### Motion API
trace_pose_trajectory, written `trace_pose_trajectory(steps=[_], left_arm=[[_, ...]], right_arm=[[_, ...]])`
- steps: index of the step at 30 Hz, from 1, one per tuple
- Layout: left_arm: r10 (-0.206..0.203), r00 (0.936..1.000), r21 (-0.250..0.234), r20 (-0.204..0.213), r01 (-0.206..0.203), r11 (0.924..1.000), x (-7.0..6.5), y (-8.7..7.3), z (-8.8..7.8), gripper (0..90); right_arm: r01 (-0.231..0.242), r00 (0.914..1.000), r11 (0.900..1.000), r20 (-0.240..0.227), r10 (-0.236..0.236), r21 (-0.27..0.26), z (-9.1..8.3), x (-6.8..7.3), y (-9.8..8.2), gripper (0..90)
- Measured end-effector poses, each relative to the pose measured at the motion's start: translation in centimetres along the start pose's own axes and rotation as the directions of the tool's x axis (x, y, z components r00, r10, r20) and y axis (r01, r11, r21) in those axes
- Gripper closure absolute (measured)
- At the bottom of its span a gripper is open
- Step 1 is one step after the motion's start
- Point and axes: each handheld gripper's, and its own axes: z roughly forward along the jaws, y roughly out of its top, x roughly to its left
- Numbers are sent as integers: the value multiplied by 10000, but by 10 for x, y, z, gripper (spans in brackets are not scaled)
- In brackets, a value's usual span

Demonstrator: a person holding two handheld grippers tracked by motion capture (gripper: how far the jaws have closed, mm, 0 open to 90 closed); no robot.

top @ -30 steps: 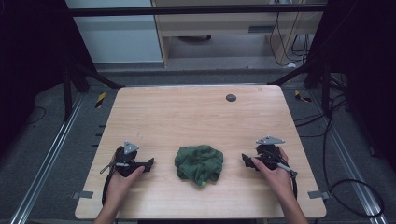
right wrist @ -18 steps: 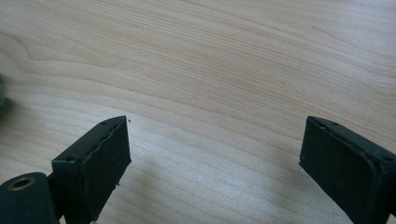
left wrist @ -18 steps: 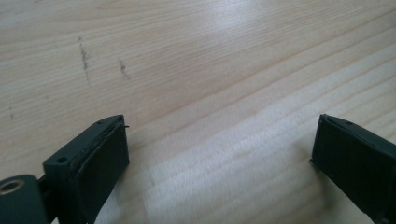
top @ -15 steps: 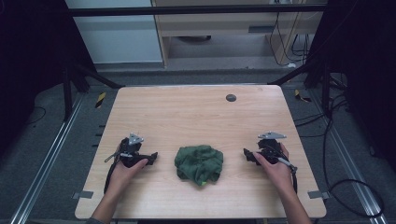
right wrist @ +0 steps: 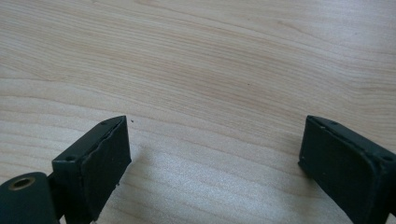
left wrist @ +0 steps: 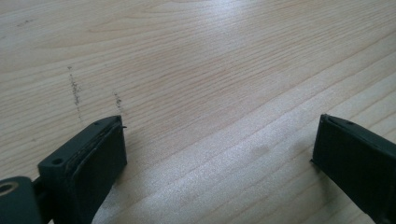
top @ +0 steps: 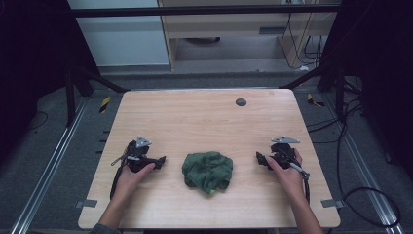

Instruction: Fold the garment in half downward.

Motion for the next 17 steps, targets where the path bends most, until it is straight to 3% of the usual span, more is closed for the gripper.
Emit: trace_pose_trajectory(steps=[3,7,11,15,17], left_arm=[[1,10000,2,0,-1,10000,0,0,0,20],[1,10000,-2,-8,-1,10000,0,0,0,20],[-33,9999,26,-124,33,10000,-1,0,0,14],[-61,9998,94,-170,62,9999,0,0,0,0],[-107,9997,86,-204,109,9999,0,0,1,0]], right_arm=[[0,10000,10000,47,0,-3,1,0,0,88],[373,9990,9991,244,-377,186,2,5,0,72],[322,9992,9993,245,-327,196,2,9,0,66],[91,9987,9996,490,-105,279,2,13,0,33],[-238,9973,9992,697,214,331,2,16,0,19]])
